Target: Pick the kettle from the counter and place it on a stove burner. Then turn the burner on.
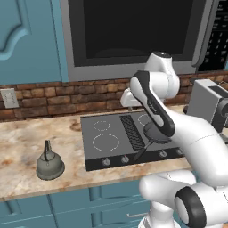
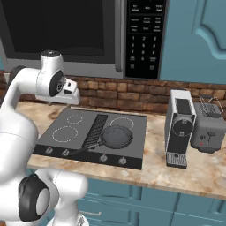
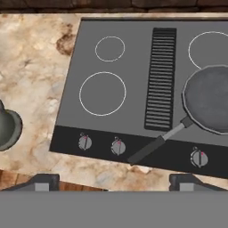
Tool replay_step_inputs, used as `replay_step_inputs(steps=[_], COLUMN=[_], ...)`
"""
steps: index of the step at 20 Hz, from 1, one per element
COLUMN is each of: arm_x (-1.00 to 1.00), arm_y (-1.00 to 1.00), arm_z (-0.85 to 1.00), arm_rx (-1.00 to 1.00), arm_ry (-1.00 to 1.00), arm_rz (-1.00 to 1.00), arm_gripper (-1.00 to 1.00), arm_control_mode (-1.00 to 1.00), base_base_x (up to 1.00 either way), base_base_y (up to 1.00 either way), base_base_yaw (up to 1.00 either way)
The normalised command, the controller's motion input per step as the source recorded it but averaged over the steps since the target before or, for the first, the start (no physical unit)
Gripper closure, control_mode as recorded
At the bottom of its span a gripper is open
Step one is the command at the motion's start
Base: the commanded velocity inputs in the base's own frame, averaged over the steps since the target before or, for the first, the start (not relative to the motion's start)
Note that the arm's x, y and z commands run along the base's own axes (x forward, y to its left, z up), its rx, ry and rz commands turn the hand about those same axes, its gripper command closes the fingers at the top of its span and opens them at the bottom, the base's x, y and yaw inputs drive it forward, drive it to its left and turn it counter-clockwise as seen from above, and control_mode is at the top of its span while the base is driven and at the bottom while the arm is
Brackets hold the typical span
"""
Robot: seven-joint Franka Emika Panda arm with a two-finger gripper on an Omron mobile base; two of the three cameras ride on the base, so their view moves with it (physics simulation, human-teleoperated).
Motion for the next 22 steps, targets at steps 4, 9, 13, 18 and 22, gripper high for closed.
replay_step_inputs(steps=[4, 9, 13, 18, 22], arm_x=[-0.06, -0.01, 0.0, 0.0, -0.06], arm_y=[0.64, 0.67, 0.69, 0.7, 0.78], arm_z=[-0.06, -0.07, -0.16, -0.21, -0.24], arm_rx=[0.14, 0.15, 0.12, 0.09, 0.04], arm_ry=[0.0, 0.0, 0.03, 0.04, 0.03], arm_rz=[0.01, 0.02, 0.04, 0.09, 0.09], arm_gripper=[-1.0, -1.0, -1.0, -1.0, -1.0], arm_control_mode=[-1.0, -1.0, -1.0, -1.0, -1.0], base_base_x=[0.0, 0.0, 0.0, 0.0, 0.0], base_base_y=[0.0, 0.0, 0.0, 0.0, 0.0], base_base_yaw=[0.0, 0.0, 0.0, 0.0, 0.0])
